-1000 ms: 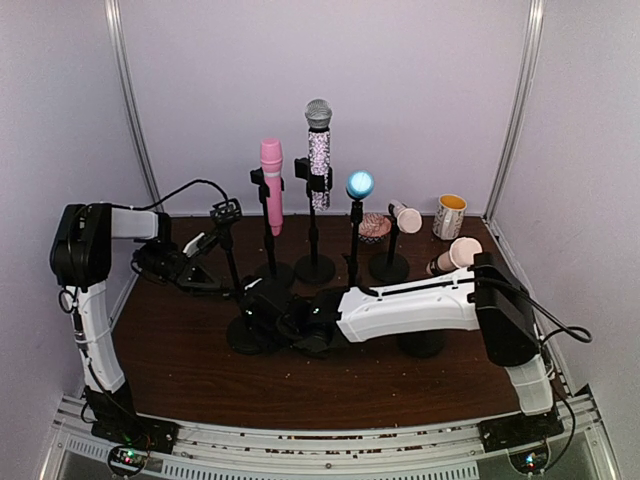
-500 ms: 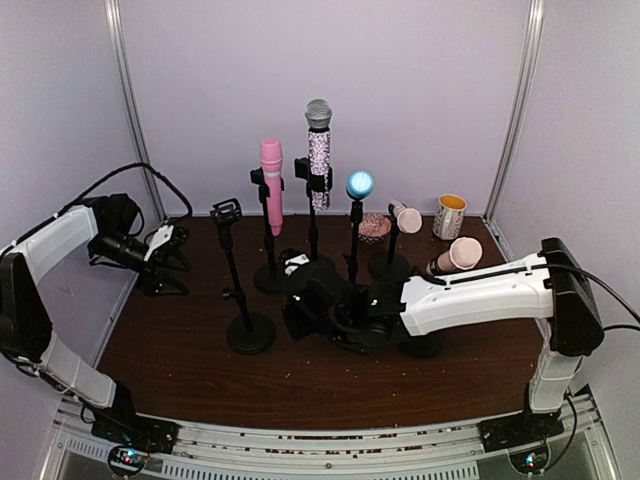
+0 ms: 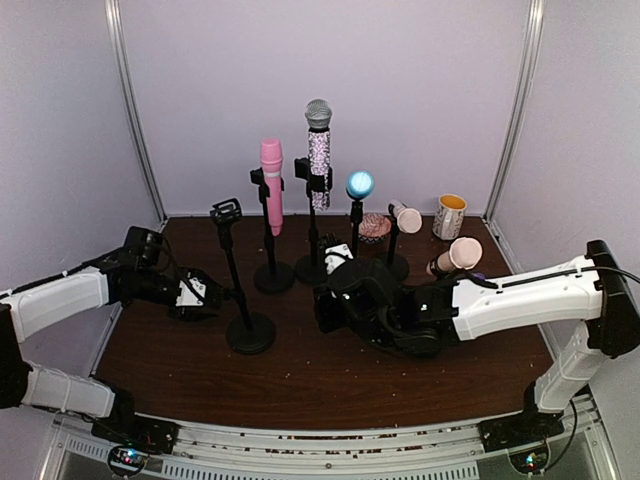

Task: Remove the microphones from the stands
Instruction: Unscrew the knob on the microphone stand.

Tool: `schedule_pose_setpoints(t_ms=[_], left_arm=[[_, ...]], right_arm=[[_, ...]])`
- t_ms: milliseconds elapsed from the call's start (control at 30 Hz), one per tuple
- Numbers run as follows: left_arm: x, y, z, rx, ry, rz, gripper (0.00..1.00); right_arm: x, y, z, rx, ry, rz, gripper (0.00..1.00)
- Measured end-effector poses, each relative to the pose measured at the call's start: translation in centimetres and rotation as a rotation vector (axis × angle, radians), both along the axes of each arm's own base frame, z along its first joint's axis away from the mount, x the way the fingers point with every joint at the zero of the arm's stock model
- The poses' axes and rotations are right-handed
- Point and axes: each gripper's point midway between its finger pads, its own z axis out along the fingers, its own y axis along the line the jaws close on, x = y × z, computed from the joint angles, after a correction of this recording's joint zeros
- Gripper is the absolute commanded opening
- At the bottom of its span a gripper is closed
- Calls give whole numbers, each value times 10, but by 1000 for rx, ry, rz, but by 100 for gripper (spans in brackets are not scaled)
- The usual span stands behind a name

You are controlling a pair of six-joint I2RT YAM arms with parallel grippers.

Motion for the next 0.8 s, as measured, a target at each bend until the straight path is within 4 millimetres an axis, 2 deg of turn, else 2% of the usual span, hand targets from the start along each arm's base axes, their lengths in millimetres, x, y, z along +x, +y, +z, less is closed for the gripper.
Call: schedule_pose_setpoints(t_ms=[133,267,400,600,800], left_arm=[[16,-1,4,-17,-122,34,58],[25,-5,17,-46,-238,38,57],[18,-10,21,-65,-293,3,54],[2,-14,9,-58,-324,-73,49],[2,-16,7,-64,-397,-100,45]], right_arm=[[-1,-8,11,38,-20,-12,11],[-1,-9,12,50,-24,-15,10],[-1,-10,9,49,-22,-18,8],[-1,-11,7,47,-19,-20,6],[0,-12,7,50,-18,-29,4]])
